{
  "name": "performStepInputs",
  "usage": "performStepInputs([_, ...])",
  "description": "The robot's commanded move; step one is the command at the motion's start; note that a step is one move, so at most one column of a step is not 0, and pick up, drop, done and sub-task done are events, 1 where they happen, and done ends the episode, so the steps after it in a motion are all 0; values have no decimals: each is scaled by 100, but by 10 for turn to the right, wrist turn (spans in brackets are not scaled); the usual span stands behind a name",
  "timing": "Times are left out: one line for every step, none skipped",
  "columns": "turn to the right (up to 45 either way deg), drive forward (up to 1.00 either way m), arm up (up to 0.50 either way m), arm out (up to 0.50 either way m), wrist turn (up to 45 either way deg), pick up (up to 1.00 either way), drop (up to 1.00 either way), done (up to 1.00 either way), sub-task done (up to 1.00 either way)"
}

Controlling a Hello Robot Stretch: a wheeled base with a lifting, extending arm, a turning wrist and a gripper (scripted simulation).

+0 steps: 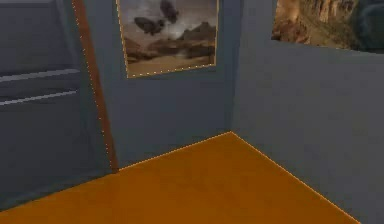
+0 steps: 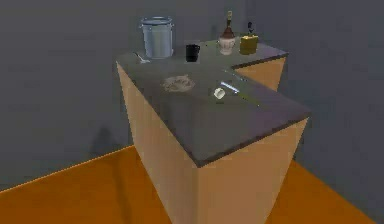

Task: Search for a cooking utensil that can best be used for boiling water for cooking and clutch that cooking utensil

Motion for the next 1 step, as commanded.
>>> performStepInputs([-30, 0, 0, 0, 0, 0, 0, 0, 0])
